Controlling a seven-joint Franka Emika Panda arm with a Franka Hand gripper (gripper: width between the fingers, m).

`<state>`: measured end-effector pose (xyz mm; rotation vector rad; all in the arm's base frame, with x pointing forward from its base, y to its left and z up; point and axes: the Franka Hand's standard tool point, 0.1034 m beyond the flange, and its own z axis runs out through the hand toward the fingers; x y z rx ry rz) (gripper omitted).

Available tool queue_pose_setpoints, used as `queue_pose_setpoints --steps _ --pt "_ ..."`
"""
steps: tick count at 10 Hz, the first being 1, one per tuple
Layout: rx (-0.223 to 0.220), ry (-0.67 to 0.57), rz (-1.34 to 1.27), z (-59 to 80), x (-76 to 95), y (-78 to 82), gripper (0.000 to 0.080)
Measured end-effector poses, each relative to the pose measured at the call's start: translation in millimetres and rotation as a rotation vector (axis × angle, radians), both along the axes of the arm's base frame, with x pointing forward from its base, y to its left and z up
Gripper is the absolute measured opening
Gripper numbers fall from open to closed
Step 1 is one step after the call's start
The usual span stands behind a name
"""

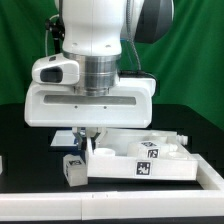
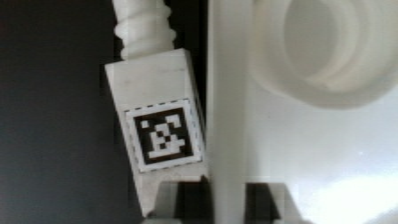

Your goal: Assemble one leg

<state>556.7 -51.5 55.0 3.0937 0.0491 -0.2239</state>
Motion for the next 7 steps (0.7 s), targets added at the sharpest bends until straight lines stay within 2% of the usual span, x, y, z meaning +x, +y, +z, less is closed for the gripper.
queue_pose_setpoints --steps 1,3,5,7 --pt "-0.001 0.003 -0.009 -1.4 -1.1 1.3 0.0055" --pt "-0.011 0.023 -0.052 -14.7 -8.1 17.8 0.0055" --pt "-0.021 0.029 -0.059 -26.6 -2.3 32.3 0.0055" --pt "-0.029 0.028 -0.057 -33.4 -0.5 31.8 0.0055"
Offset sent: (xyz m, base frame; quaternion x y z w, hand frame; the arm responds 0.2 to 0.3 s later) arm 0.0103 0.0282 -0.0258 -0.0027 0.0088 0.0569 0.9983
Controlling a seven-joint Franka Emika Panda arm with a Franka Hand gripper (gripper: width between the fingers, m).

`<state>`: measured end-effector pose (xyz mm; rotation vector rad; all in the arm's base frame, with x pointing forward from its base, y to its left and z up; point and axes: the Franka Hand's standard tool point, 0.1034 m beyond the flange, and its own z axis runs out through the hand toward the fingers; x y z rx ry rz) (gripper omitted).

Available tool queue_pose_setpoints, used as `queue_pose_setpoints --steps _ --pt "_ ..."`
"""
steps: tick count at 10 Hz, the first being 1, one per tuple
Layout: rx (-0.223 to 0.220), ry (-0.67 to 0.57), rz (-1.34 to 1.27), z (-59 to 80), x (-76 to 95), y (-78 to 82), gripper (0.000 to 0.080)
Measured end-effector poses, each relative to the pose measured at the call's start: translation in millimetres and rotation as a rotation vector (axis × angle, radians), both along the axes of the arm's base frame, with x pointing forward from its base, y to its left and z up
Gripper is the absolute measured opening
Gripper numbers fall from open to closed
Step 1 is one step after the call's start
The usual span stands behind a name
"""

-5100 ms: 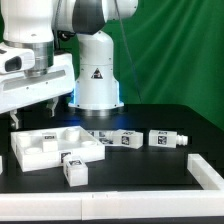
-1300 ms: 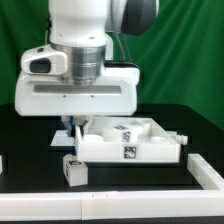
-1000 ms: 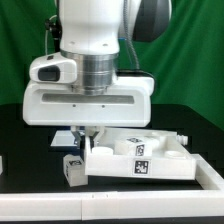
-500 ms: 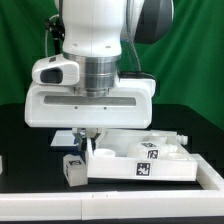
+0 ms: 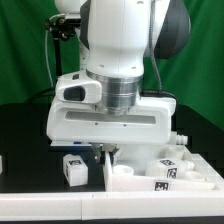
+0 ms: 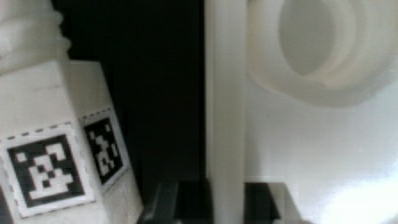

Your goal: Assemble one leg

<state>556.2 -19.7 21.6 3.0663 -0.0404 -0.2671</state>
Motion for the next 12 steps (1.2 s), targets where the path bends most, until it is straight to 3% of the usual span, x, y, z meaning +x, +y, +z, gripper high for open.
queue_pose_setpoints --steps 2,5,6,7,9,10,11,12 --pt "-0.005 -0.029 -0.009 -9.1 5.0 0.1 0.0056" --pt "-0.008 -0.031 -0.013 -9.3 7.2 -0.8 0.0058" --pt "-0.008 -0.031 -0.013 -9.6 7.0 -0.4 0.0139" --pt "-0.008 -0.030 -0.013 -9.7 7.0 -0.4 0.0139" --pt "-0.008 -0.030 -0.013 -9.6 7.0 -0.4 0.0499" --pt "-0.008 -0.030 -0.013 -9.6 7.0 -0.3 0.0499" --pt "-0.005 -0.025 -0.009 -7.5 6.8 -1.1 0.0617" --pt "0.007 -0.010 -0.003 5.7 6.5 -5.2 0.0639"
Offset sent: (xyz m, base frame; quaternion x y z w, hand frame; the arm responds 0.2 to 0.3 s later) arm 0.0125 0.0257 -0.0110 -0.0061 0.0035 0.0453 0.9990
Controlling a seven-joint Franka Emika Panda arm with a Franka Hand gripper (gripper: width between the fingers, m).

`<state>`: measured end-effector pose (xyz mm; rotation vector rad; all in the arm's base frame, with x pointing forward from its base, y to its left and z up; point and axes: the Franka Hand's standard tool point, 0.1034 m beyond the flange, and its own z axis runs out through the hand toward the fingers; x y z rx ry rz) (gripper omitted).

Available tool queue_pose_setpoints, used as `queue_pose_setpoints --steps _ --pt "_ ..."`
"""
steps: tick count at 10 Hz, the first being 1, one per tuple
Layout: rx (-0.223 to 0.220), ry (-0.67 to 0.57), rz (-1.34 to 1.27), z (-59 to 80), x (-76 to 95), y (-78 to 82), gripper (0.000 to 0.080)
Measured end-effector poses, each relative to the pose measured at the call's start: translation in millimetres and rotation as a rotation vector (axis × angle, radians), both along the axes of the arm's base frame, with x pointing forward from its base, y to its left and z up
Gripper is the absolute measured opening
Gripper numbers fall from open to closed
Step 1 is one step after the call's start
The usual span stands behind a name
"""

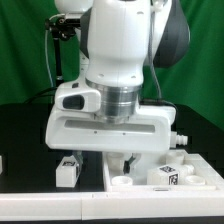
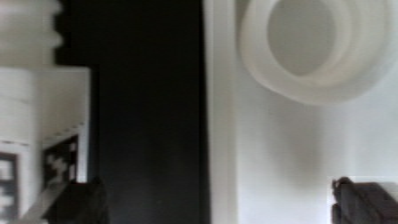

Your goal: Assemble one leg

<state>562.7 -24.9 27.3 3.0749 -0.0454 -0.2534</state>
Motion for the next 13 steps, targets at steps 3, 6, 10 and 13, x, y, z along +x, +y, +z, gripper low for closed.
queue_pose_setpoints --steps 3,6,10,13 --pt "0.028 -0.003 0.013 39.0 -3.5 -30.5 0.0648" --pt "0.025 0.011 -0.020 49.8 16.0 -71.0 0.0649" --pt "0.021 0.006 -0.019 44.7 23.7 -73.1 0.0649" --pt "0.040 0.067 -0.140 39.0 45.9 -88.0 0.0649"
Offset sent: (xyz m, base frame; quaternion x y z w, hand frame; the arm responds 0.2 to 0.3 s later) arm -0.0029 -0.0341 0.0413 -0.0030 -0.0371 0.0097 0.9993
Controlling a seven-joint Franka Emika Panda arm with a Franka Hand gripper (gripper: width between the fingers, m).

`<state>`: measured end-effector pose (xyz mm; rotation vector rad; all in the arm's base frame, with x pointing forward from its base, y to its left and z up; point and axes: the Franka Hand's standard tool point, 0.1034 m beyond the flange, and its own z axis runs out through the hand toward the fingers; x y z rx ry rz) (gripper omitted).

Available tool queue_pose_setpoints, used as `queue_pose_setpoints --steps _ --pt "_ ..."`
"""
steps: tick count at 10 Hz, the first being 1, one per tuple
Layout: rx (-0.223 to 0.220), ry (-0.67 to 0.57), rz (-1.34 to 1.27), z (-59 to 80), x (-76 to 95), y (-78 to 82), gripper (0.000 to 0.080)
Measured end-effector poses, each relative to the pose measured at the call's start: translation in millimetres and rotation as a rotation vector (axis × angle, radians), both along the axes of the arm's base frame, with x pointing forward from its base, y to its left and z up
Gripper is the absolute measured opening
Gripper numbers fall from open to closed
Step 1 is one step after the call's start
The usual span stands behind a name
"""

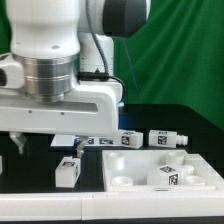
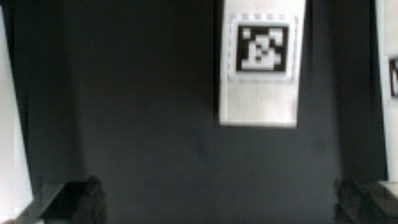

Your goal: Assemble one leg

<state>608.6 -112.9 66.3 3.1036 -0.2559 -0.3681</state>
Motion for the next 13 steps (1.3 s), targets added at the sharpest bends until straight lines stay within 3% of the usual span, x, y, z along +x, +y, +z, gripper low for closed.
queue_pose_setpoints --steps 2,3,5,9,10,13 --pt "0.013 0.029 -0.008 5.8 8.4 2.0 0.0649" --pt "0.021 0.063 -0.010 4.5 1.8 2.7 0.0649" --pt "0.048 0.237 -0.062 3.8 -15.2 15.2 0.0649" --pt "0.073 0.434 -0.083 -6.8 -10.5 19.3 0.0649" --pt "0.088 0.540 -0.086 -5.1 -24.4 20.0 0.0649" --pt "0.086 0.510 -0.081 -6.1 -22.9 20.9 0.0649"
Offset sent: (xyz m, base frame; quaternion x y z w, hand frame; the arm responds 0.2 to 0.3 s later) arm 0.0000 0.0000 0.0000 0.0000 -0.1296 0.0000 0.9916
